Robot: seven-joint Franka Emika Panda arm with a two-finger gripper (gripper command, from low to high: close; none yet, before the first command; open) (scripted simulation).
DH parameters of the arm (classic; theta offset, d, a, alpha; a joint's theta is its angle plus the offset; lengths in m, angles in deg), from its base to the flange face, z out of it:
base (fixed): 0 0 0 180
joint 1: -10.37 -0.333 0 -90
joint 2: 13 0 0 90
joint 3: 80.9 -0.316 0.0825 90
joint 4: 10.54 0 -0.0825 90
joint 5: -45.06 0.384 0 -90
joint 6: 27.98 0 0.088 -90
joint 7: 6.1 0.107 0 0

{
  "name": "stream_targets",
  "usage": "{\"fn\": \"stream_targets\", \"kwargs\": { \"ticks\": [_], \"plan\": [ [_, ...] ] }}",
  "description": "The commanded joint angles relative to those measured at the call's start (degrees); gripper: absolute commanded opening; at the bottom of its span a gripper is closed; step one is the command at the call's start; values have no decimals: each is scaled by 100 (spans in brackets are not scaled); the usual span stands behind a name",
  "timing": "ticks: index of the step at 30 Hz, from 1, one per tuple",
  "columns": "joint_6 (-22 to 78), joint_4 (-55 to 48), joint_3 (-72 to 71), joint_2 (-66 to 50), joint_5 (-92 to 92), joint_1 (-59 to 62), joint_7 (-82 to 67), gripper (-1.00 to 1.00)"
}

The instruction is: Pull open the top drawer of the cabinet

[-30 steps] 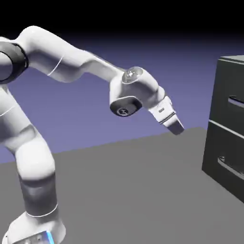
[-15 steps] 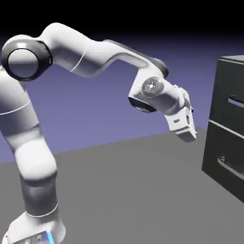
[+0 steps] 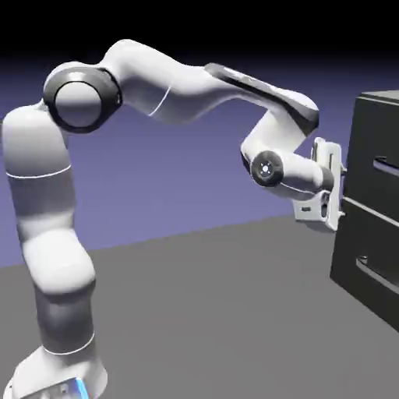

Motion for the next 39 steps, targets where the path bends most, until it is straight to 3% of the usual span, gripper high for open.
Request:
{"fn": "stream_targets", "kwargs": {
  "ticks": [1,19,27,28,39],
  "plan": [
    [33,-91,35,-73,250,-21,-101,0],
    [617,-1720,654,-1375,4698,-382,-1906,0],
    [269,-3021,539,-2325,4553,-195,-1422,0],
    [269,-3021,539,-2325,4553,-195,-1422,-100],
    [778,-946,658,-754,4757,-416,-2217,-100]
  ]
}}
